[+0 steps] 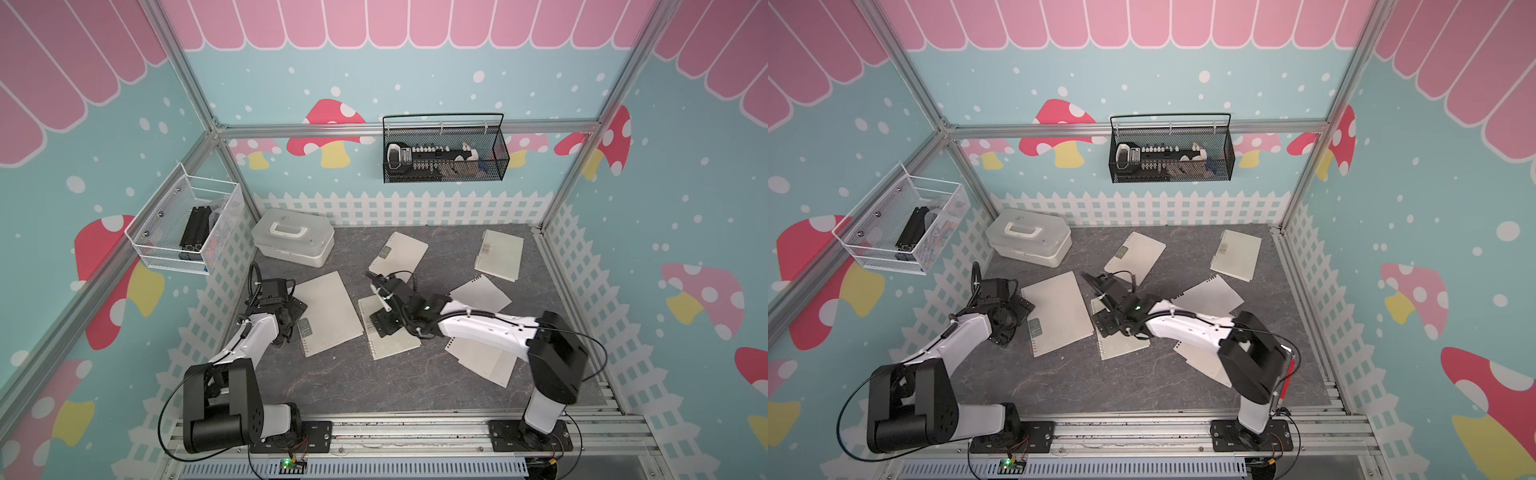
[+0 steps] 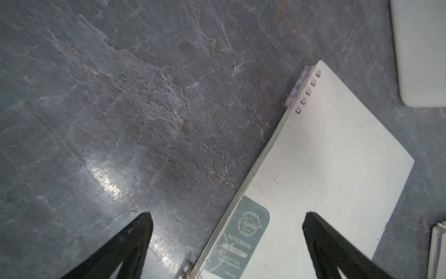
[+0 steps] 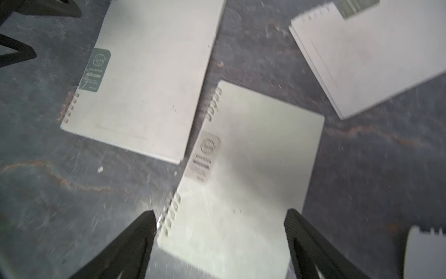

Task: Tear off pages from different notebooks
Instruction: Adjust the notebook at the center of the board.

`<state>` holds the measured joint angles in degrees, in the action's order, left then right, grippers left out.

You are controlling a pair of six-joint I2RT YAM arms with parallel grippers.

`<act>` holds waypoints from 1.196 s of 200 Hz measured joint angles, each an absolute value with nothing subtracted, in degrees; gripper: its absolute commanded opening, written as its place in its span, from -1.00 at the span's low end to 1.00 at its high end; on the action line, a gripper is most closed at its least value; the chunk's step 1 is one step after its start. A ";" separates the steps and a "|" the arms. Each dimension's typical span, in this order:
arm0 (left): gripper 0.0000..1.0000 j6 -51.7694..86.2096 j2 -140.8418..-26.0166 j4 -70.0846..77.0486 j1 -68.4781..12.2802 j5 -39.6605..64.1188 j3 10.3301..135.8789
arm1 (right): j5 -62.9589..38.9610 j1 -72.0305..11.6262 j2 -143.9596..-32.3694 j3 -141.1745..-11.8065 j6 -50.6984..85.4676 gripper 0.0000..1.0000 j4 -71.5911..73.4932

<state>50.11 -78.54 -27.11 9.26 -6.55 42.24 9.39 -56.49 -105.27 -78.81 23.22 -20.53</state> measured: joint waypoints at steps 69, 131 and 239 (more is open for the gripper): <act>0.98 49.01 -85.62 -23.70 10.07 -2.63 44.75 | 16.21 -59.37 -119.87 -85.27 21.41 0.97 -27.97; 0.96 48.12 -87.22 -22.24 10.15 -0.69 45.04 | 22.41 -57.78 -116.20 -78.87 26.44 0.91 -27.14; 0.88 44.56 -90.08 -20.45 10.41 2.72 46.59 | -3.60 -53.63 -118.17 -84.66 29.12 0.74 -13.82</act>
